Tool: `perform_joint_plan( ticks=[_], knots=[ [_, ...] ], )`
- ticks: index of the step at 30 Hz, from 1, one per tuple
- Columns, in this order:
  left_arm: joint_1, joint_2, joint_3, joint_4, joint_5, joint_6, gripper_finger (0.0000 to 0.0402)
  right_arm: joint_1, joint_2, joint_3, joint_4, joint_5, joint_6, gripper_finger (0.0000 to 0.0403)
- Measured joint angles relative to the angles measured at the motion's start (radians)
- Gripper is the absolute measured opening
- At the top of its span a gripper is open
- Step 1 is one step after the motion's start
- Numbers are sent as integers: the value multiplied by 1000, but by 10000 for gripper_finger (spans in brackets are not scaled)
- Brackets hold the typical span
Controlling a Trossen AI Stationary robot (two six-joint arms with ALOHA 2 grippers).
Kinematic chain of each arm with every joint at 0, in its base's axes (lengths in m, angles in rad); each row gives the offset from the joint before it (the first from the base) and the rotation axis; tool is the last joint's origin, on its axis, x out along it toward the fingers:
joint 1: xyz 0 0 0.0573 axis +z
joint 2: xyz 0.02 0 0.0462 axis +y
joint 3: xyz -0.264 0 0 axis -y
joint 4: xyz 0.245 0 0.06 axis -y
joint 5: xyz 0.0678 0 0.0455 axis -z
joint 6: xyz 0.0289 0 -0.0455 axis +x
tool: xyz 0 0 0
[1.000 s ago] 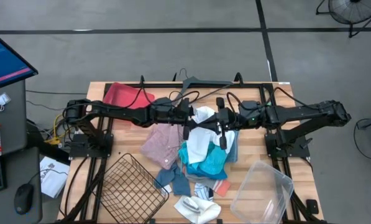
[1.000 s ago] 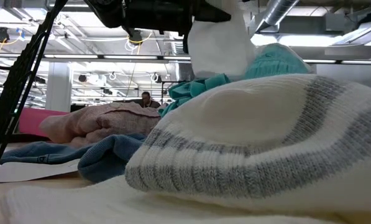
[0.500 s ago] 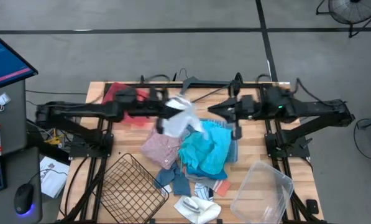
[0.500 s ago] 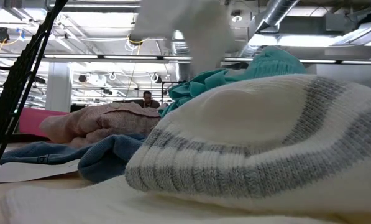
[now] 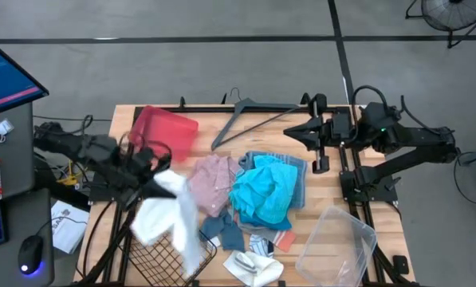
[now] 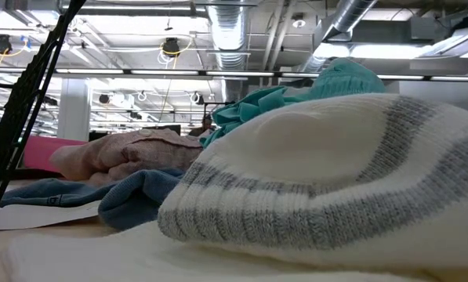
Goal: Pick & Place Cloths
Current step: Put the white shorts into the black wire basket
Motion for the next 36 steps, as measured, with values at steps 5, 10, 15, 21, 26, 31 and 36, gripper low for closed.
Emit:
perform_joint_plan(
  ticks=[5,10,15,21,26,31,36],
  knots=[
    [-131,35,0,-310,-110,-139,0,0,21,0,-39,0,20,5],
    [-199,132,-1,-452,-91,-215,0,0,51,-1,-66,0,37,5],
    [-248,247,-1,-448,6,-220,0,0,74,-1,-74,0,37,5],
    [-315,374,-1,-429,115,-256,0,-1,79,-1,-106,0,37,5],
    [-327,439,-1,-339,116,-265,0,-1,80,-1,-138,1,37,5],
    [-327,455,-1,-313,116,-321,3,-1,80,-1,-163,31,37,5],
    [-327,455,-1,-311,159,-348,4,-1,80,-1,-166,61,37,5]
  ],
)
